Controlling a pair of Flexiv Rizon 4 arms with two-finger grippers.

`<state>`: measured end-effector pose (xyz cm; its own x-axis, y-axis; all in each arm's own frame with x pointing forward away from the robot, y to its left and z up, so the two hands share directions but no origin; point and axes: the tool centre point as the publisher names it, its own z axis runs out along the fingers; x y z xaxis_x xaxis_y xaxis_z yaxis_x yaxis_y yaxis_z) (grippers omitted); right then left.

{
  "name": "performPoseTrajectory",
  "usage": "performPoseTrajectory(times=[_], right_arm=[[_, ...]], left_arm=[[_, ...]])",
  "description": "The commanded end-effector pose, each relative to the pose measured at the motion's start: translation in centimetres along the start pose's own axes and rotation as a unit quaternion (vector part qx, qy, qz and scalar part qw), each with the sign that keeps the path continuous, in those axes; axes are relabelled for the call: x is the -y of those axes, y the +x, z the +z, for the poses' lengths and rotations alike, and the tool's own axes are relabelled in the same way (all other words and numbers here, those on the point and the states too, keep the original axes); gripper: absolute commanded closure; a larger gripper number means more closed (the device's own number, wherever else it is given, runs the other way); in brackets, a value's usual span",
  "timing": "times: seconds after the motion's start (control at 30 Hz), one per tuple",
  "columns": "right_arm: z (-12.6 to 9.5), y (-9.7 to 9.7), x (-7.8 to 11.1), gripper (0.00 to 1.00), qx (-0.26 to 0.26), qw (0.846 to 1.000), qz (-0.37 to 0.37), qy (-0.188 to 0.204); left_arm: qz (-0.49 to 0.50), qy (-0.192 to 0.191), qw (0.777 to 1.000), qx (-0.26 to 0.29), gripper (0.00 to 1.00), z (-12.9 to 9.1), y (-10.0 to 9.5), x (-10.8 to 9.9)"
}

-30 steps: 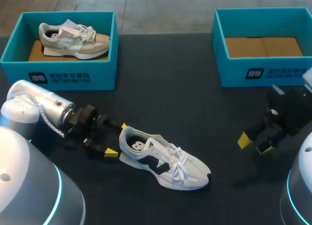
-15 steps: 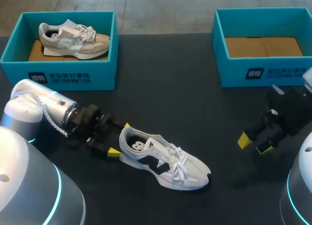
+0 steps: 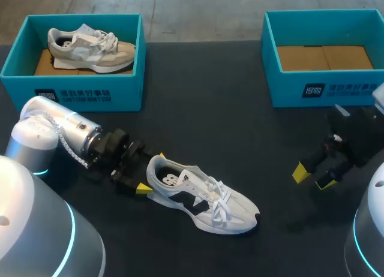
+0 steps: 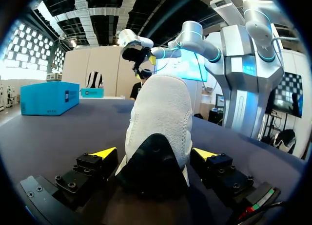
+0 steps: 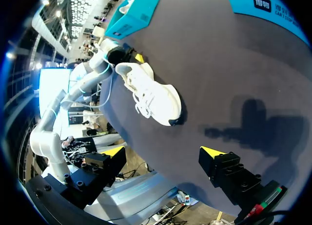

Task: Take the shoe out of the shoebox, open the shoe tongue, remove and reinsert the insole, then place the shoe into the shoebox

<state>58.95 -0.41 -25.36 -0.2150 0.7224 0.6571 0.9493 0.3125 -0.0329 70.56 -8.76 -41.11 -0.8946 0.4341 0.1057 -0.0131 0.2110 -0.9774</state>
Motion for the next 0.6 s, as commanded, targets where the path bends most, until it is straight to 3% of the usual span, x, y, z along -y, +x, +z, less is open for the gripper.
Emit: performPoseTrajectory(times=[0.03, 0.6], right_arm=[[0.06, 0.05, 0.08, 0.0, 0.001, 1.0, 0.001, 0.0], [0.06, 0.05, 0.08, 0.0, 0.001, 1.0, 0.001, 0.0]], left_arm=[[-0.001, 0.001, 1.0, -0.002, 0.0, 0.09, -0.14, -0.27], [0.001, 0.003, 1.0, -0.011, 0.0, 0.35, -0.18, -0.23]])
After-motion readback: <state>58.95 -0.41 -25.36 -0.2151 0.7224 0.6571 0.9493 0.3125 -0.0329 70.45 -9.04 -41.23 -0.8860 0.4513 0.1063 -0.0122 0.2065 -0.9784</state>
